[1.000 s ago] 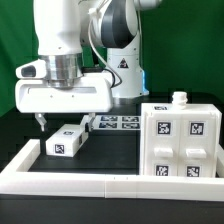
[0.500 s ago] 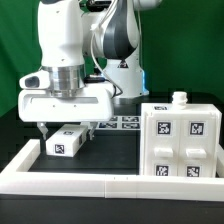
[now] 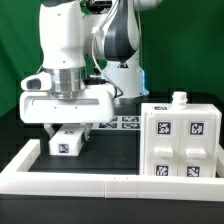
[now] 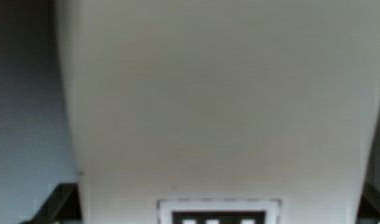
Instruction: Assemble cabinet
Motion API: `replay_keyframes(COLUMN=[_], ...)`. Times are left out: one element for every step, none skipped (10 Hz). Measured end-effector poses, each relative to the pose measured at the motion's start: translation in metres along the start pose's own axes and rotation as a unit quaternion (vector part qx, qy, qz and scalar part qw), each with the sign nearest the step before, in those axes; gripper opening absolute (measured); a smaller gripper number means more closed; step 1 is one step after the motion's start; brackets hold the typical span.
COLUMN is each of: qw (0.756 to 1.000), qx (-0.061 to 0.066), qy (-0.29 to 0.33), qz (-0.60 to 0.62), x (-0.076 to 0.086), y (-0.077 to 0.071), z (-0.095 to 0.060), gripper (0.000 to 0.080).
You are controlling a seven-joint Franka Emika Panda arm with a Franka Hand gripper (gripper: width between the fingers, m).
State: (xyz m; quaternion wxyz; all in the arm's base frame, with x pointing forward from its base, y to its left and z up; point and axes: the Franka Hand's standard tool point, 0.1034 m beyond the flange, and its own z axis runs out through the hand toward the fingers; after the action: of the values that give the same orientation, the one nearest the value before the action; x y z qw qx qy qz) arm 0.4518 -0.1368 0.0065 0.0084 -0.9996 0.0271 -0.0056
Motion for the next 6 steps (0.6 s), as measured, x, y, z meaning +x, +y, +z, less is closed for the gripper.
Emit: replay_keyframes(qw=[1.0,1.0,1.0,1.0,1.0,1.0], qx=[0.0,0.0,0.0,0.003,0.008,0.011], qy=[0.0,0.0,0.001,-0.001,-0.006,-0.005], qz=[-0.001,-0.003,-0.006,-0.012,-0.022,-0.027], x=[0.0,0.001,0.002,0.004,0.006,0.011], y=[-0.001,-0.003,-0.009,-0.022,-0.036,-0.048], z=[0.0,0.0,-0.002,-0.011,-0.027,-0.043], gripper=[0.0542,0.0543,0.0543,0.0543,0.0543,0.0543])
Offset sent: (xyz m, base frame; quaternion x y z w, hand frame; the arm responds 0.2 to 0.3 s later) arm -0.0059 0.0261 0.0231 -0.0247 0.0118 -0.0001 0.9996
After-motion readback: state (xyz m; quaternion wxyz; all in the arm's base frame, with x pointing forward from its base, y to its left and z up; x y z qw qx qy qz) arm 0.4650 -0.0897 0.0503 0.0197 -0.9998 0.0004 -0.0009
